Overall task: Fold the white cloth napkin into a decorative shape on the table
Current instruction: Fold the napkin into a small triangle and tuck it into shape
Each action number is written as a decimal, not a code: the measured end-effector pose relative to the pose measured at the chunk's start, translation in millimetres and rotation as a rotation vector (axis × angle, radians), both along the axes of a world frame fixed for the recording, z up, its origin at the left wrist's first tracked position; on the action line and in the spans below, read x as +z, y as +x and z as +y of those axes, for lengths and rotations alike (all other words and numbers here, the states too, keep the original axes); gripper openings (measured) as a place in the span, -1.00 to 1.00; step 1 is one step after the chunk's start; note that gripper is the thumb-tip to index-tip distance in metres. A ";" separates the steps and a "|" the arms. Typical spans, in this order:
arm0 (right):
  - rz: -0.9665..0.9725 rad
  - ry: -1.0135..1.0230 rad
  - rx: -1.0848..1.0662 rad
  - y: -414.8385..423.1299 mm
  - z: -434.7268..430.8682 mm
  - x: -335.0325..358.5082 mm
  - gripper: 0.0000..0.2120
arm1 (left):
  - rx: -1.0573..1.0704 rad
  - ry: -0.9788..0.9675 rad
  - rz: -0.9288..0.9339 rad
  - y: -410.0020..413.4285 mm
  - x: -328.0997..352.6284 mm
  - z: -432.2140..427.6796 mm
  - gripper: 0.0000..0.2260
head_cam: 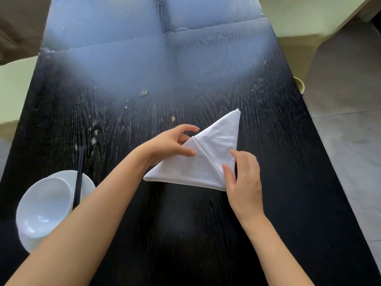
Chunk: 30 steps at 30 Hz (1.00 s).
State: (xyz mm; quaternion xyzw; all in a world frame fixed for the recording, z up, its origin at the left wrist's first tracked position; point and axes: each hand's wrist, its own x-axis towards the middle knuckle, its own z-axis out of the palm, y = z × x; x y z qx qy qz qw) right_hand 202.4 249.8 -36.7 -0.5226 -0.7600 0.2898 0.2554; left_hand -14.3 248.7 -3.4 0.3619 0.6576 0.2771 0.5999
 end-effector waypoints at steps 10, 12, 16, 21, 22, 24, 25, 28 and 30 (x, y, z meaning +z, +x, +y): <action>0.236 -0.377 0.166 1.1 5.0 19.3 -0.64 | -0.162 0.333 0.010 16.8 35.7 -5.7 -0.47; 0.328 -0.514 0.190 3.9 12.3 26.5 -0.73 | -0.185 0.397 0.058 15.1 45.7 -4.2 -0.50; 0.635 -0.877 0.317 13.0 28.7 39.2 -0.78 | -0.301 0.497 0.265 -2.7 49.7 -3.6 -0.39; 0.689 -1.108 0.460 13.9 53.7 41.6 -0.71 | -0.320 0.081 -0.032 -7.1 37.5 -15.9 -0.62; 0.658 -1.119 0.445 13.2 59.0 39.5 -0.70 | -0.274 0.055 -0.054 -7.0 31.5 -20.0 -0.65; 0.489 -1.044 0.418 10.9 67.7 33.3 -0.72 | -0.161 0.028 -0.037 -6.6 21.2 -28.9 -0.69; 0.333 -0.929 0.410 9.4 69.9 30.1 -0.76 | -0.092 0.008 -0.013 -6.6 15.6 -34.3 -0.72; -0.049 -0.509 0.332 6.0 67.3 23.0 -0.78 | 0.150 -0.047 0.198 -1.9 -0.2 -53.6 -0.73; -0.076 -0.325 0.326 8.8 58.8 21.9 -0.73 | 0.220 0.024 0.395 4.0 -6.7 -72.9 -0.60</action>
